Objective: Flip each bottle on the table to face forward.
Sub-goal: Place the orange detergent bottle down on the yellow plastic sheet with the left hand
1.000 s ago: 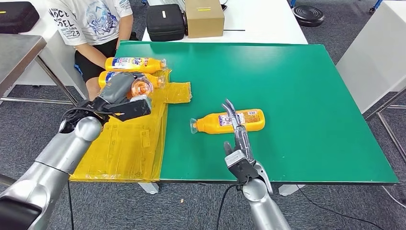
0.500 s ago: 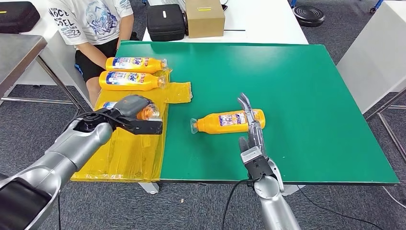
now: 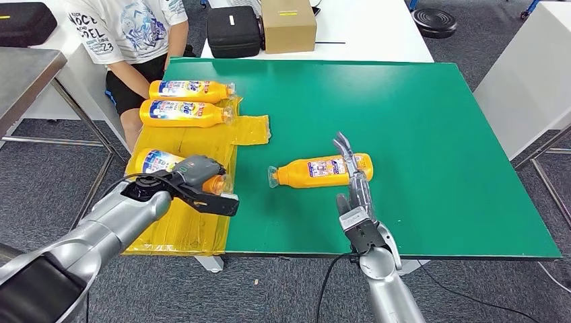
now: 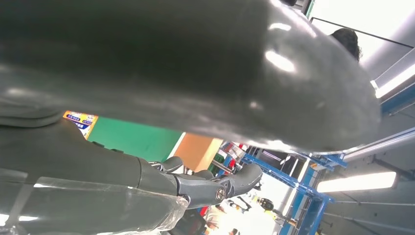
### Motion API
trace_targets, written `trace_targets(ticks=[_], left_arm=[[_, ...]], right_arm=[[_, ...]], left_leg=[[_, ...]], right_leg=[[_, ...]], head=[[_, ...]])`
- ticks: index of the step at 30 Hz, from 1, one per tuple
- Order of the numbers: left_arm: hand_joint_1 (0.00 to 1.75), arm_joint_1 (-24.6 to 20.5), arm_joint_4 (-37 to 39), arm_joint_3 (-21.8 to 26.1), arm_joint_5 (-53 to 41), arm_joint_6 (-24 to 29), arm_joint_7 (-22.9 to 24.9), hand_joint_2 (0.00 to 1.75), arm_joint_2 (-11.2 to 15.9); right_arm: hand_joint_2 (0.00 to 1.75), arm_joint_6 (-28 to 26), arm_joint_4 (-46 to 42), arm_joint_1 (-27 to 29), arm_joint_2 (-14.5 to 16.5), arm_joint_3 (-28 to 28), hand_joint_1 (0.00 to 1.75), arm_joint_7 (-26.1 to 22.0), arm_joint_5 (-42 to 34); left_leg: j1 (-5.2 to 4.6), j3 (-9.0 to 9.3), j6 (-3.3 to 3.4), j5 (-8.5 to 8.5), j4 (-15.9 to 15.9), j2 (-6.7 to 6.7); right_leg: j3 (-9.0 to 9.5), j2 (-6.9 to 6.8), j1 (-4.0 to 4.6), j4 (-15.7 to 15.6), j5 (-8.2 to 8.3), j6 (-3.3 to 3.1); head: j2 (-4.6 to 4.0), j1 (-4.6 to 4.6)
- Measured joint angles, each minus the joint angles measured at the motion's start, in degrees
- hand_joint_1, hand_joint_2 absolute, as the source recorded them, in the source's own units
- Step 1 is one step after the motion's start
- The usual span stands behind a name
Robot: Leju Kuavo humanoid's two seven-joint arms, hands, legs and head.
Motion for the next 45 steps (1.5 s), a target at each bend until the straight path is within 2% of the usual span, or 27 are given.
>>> trace_targets(ticks=[12, 19, 25, 27, 28, 31, 32, 33, 45], left_arm=[[1.75, 1.1, 2.5, -1.3, 1.6, 0.1, -0.4, 1.75, -2.2], [1.75, 3.4, 4.1, -1.8, 1.3, 3.9, -0.3, 1.75, -2.3], [1.75, 3.9, 5.1, -2.1, 0.4, 4.5, 0.9, 1.75, -3.0], [1.63, 3.9, 5.4, -2.3, 0.2, 4.5, 1.0, 1.75, -3.3], [1.46, 3.9, 5.6, -2.3, 0.1, 4.5, 1.1, 1.75, -3.3], [0.37, 3.9, 6.0, -2.4, 0.0, 4.5, 1.2, 1.75, -3.6], [0.12, 3.9, 6.1, -2.4, 0.0, 4.4, 1.2, 1.75, -3.7], [0.07, 3.9, 6.2, -2.4, 0.0, 4.4, 1.2, 1.75, -3.8], [0.03, 3.9, 6.9, -2.3, 0.1, 4.3, 1.2, 1.75, -4.4]], right_arm=[[0.00, 0.0, 0.3, -0.1, 0.0, 0.0, 0.00, 0.0, 0.6], [0.00, -0.1, 0.9, 0.0, -0.1, 0.4, 0.00, 0.0, -0.1], [0.00, 0.0, 1.8, -1.4, -0.1, 0.3, 0.00, 0.0, -0.3], [0.00, 0.1, 2.0, -1.5, -0.1, 0.3, 0.00, 0.0, -0.3], [0.00, 0.2, 2.1, -1.5, -0.1, 0.3, 0.00, 0.0, -0.3], [0.00, 0.4, 2.3, -1.5, -0.1, 0.3, 0.00, 0.0, -0.4], [0.00, 0.4, 2.3, -1.5, -0.1, 0.3, 0.00, 0.0, -0.4], [0.00, 0.4, 2.4, -1.5, -0.1, 0.3, 0.00, 0.0, -0.4], [0.00, 0.5, 2.7, -1.5, -0.2, 0.3, 0.00, 0.0, -0.5]], left_leg=[[0.00, 0.00, 0.00, 0.00, 0.0, -0.01], [0.00, 0.04, 0.00, -0.01, 0.0, 0.01], [0.00, 0.13, -0.01, 0.00, 0.0, 0.01], [0.00, 0.16, -0.01, 0.00, 0.0, 0.00], [0.00, 0.17, -0.01, 0.00, 0.0, 0.01], [0.00, 0.18, -0.01, -0.01, 0.0, 0.01], [0.00, 0.19, -0.01, -0.01, 0.0, 0.01], [0.00, 0.19, -0.01, -0.01, 0.0, 0.01], [0.00, 0.23, -0.01, -0.01, 0.0, -0.01]], right_leg=[[0.03, -0.01, 0.00, 0.0, 0.00, 0.00], [0.05, -0.01, 0.00, 0.0, 0.00, 0.00], [0.14, 0.00, 0.00, 0.0, 0.00, 0.00], [0.18, -0.01, 0.00, 0.0, 0.00, 0.00], [0.19, -0.01, 0.00, 0.0, 0.00, 0.00], [0.20, 0.00, 0.00, 0.0, 0.00, -0.01], [0.20, 0.00, 0.00, 0.0, 0.00, -0.01], [0.20, -0.01, 0.00, 0.0, 0.00, -0.01], [0.27, -0.01, 0.00, 0.0, 0.00, -0.01]], head=[[0.00, -0.01], [0.00, -0.01], [0.00, -0.01], [0.00, -0.01], [0.00, -0.01], [0.00, -0.01], [0.00, -0.01], [0.00, -0.01], [0.00, -0.01]])
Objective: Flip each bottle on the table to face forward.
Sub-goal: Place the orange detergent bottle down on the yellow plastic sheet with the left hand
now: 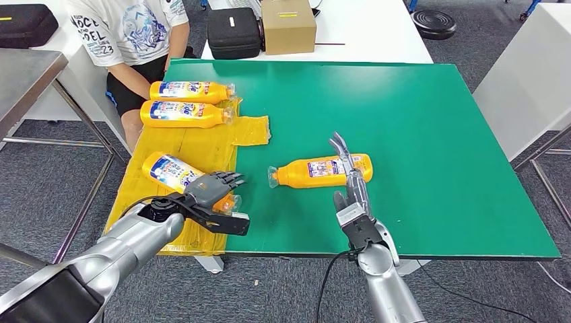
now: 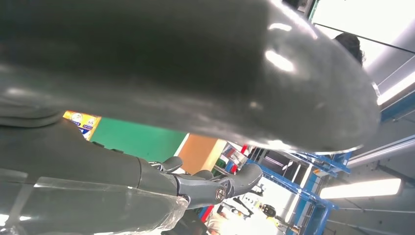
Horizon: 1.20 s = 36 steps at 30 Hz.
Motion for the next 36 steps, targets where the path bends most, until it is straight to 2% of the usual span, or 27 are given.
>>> trace_targets(ticks=[20, 26, 36], left_arm=[[0.00, -0.2, 0.0, 0.0, -0.7, -0.3, -1.6, 1.75, 0.7], [0.00, -0.9, -0.9, 0.0, -0.7, -0.5, -3.5, 1.75, 2.1], [0.00, -0.5, -6.3, 0.8, -0.1, 2.3, -3.9, 1.75, 4.4]], right_arm=[[0.00, -1.1, 0.0, 2.2, -1.1, 0.5, 0.00, 0.0, -2.0], [0.00, -1.7, 0.0, 2.2, -1.3, 0.8, 0.00, 0.0, -2.9], [0.00, -1.1, 0.0, 1.7, -1.3, 1.0, 0.00, 0.0, -2.9]], left_leg=[[0.00, 0.03, 0.00, 0.00, 0.0, 0.01], [0.01, 0.03, 0.00, 0.00, 0.0, 0.03], [0.01, -0.02, 0.00, 0.01, 0.0, -0.03]], right_leg=[[0.02, 0.00, 0.00, 0.0, 0.00, 0.00], [0.01, 0.01, 0.01, 0.0, 0.00, 0.00], [0.00, -0.02, 0.01, 0.0, 0.00, 0.00]], head=[[0.00, 0.01], [0.00, 0.01], [0.00, 0.01]])
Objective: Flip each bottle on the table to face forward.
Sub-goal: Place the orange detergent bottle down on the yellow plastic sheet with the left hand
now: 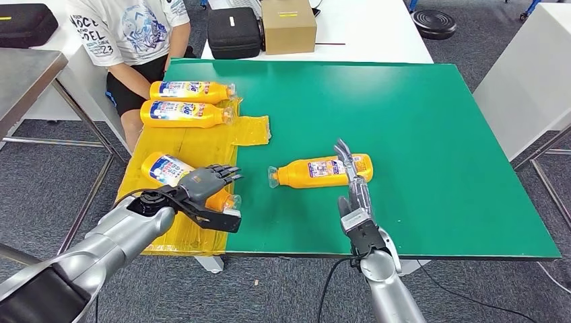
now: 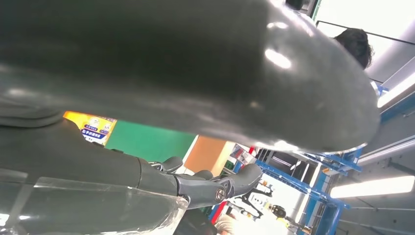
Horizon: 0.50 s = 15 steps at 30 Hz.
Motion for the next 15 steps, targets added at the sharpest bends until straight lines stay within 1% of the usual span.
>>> trace_targets(ticks=[6, 13, 15], left_arm=[[0.00, 0.9, -3.0, 0.7, 0.0, 1.6, -0.2, 1.75, 1.5], [0.00, 1.3, -4.0, 0.8, 0.0, 1.5, -0.3, 1.75, 2.1], [0.00, 1.7, -5.4, 0.9, 0.4, 0.7, -0.5, 1.75, 2.8]], right_arm=[[0.00, 0.0, 0.0, 0.0, 0.0, 0.5, 0.00, 0.0, -0.3], [0.00, 0.0, 0.1, 0.0, 0.0, 0.6, 0.00, 0.0, -0.6], [0.00, -0.3, 0.3, -0.1, 0.0, 0.9, 0.00, 0.0, -0.9]], left_leg=[[-0.01, -0.01, 0.00, 0.00, 0.0, -0.01], [0.00, -0.01, 0.00, -0.01, 0.0, 0.01], [0.00, -0.01, 0.00, 0.00, 0.0, 0.00]], right_leg=[[-0.01, -0.01, 0.00, 0.0, 0.00, 0.00], [-0.01, 0.00, 0.00, 0.0, 0.00, 0.00], [-0.02, 0.00, 0.01, 0.0, 0.00, 0.00]], head=[[0.00, 0.00], [0.00, -0.01], [0.00, 0.00]])
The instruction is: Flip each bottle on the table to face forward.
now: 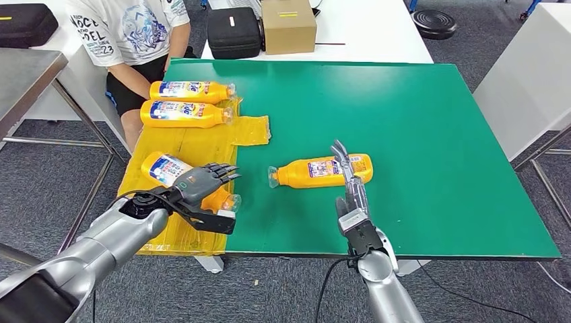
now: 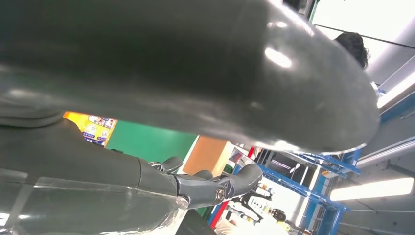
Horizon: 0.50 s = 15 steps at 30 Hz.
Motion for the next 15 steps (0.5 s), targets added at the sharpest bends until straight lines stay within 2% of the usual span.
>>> trace_targets(ticks=[2, 7, 15], left_arm=[[0.00, 0.6, -2.8, 0.7, 0.9, 0.6, -0.2, 1.75, 1.0], [0.00, 2.7, -10.0, 3.9, 1.7, 6.9, 0.0, 1.75, 2.1], [0.00, 4.5, -15.3, 6.0, 1.8, 7.2, 0.3, 1.75, 2.9]], right_arm=[[0.00, -0.3, 0.4, -0.3, 0.0, 0.4, 0.00, 0.0, -0.1], [0.00, -0.3, 0.7, -0.2, 0.0, 0.5, 0.00, 0.0, 0.4], [0.00, -0.3, 0.7, 0.2, 0.0, 0.5, 0.00, 0.0, 0.5]], left_leg=[[0.00, 0.00, 0.00, 0.00, 0.0, -0.02], [-0.01, -0.01, 0.01, 0.00, 0.0, -0.03], [-0.01, 0.00, 0.00, -0.01, 0.0, -0.01]], right_leg=[[0.00, -0.01, 0.00, 0.0, 0.00, 0.00], [0.00, -0.01, -0.01, 0.0, 0.00, 0.00], [-0.02, -0.01, 0.00, 0.0, -0.01, 0.00]], head=[[0.00, 0.01], [0.00, 0.01], [0.00, 0.00]])
